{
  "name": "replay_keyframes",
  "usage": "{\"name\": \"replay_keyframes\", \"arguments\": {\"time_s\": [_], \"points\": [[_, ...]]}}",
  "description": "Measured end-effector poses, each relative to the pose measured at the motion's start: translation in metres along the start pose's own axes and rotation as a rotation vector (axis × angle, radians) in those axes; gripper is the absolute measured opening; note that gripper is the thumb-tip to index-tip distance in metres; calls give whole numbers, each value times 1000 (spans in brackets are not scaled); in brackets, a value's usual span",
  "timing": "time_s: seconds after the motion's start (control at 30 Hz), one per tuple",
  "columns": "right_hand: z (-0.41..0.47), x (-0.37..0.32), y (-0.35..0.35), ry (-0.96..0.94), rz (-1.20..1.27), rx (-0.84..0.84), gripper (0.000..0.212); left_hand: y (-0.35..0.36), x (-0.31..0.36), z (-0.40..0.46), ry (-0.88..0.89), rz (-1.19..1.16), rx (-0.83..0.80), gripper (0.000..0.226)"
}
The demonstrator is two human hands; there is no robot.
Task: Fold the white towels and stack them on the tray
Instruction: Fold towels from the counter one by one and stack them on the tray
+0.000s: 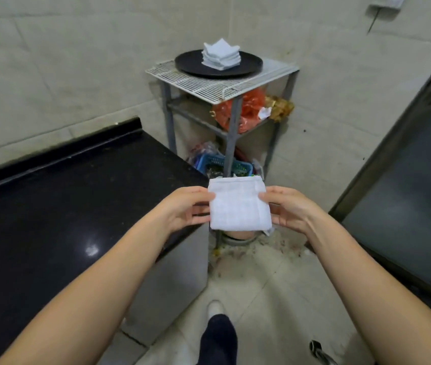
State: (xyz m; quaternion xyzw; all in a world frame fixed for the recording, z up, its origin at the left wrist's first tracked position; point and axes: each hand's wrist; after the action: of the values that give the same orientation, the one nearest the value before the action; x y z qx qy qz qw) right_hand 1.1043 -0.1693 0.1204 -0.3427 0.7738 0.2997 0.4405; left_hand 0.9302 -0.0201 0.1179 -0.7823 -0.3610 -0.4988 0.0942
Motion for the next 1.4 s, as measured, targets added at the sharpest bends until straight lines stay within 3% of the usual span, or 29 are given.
{"name": "replay_keyframes", "arguments": {"time_s": [0.27, 0.5, 0.67, 0.83, 0.93, 1.07, 1.2, 1.27, 1.4], "points": [[163, -151, -40, -130, -43, -63, 11, 21, 147, 156, 164, 6, -10, 21], [288, -283, -55, -261, -122, -71, 9, 37, 276, 254, 324, 60, 77, 20], [389, -366, -42, -417, -332, -93, 8, 33, 349, 327, 443, 4, 277, 11], [497, -435, -22, -492, -490, -160, 5, 24, 405, 401, 456, -49, 493, 18], [549, -451, -14, -457, -600, -206, 2, 15, 420, 436, 394, -34, 606, 21], [590, -439, -13, -420, -698, -273, 17, 4, 415, 460, 290, 13, 663, 18], [607, -428, -16, -435, -689, -306, 15, -3, 404, 471, 226, 39, 683, 17], [606, -430, -16, -442, -683, -299, 2, -4, 403, 469, 224, 48, 699, 18], [585, -444, -5, -600, -764, -173, 27, -10, 398, 443, 253, 53, 754, 19]]}}
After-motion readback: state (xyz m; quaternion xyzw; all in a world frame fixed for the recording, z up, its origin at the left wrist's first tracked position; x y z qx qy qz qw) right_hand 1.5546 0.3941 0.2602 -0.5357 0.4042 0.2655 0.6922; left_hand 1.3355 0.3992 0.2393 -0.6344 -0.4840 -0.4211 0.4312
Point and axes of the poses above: each hand's wrist, its own z-axis towards the middle knuckle, its own y-axis out of the palm, x = y × z, and after that the axes turned 1 degree about z, right-handed
